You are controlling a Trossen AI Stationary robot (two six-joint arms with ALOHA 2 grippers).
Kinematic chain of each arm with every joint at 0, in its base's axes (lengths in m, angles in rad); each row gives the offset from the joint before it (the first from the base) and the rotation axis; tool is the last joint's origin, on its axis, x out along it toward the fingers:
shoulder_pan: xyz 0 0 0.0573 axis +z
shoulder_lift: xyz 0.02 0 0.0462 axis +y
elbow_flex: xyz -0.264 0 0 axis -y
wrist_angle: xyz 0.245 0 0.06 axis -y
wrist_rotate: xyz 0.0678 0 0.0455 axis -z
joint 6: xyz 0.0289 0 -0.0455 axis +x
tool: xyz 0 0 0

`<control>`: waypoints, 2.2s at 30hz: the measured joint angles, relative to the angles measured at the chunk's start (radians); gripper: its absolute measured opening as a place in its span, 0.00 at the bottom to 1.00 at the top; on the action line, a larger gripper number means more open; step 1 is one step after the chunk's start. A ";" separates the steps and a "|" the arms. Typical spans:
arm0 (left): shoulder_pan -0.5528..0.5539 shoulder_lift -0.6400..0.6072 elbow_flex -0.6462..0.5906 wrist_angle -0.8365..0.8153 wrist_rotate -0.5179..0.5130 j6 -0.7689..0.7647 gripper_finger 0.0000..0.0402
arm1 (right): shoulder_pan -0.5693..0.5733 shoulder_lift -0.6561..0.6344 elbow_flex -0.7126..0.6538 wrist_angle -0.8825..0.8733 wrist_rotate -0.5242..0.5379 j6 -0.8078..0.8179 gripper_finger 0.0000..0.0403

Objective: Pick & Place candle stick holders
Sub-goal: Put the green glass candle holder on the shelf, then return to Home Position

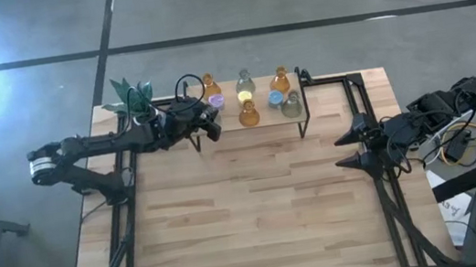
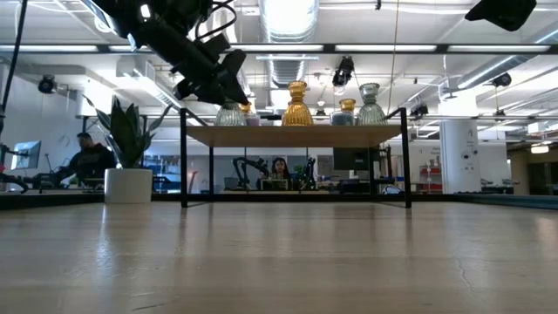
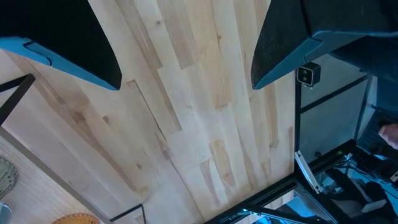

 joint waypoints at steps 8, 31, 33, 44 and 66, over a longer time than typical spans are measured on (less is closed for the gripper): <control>0.000 0.000 0.000 0.002 -0.001 -0.008 0.52 | 0.000 0.000 0.000 0.000 0.000 0.000 0.87; 0.000 -0.039 0.030 0.002 -0.002 0.038 0.83 | 0.000 0.000 0.000 0.000 0.000 0.000 0.87; 0.000 -0.064 0.046 0.001 -0.002 0.039 0.84 | 0.000 0.000 0.000 0.000 0.000 0.000 0.87; -0.002 -0.266 0.162 0.008 0.230 0.083 0.83 | 0.000 0.000 0.000 0.000 0.000 0.000 0.87; -0.003 -0.618 0.165 -0.204 0.666 0.111 0.81 | 0.000 0.000 0.000 0.000 0.000 0.000 0.88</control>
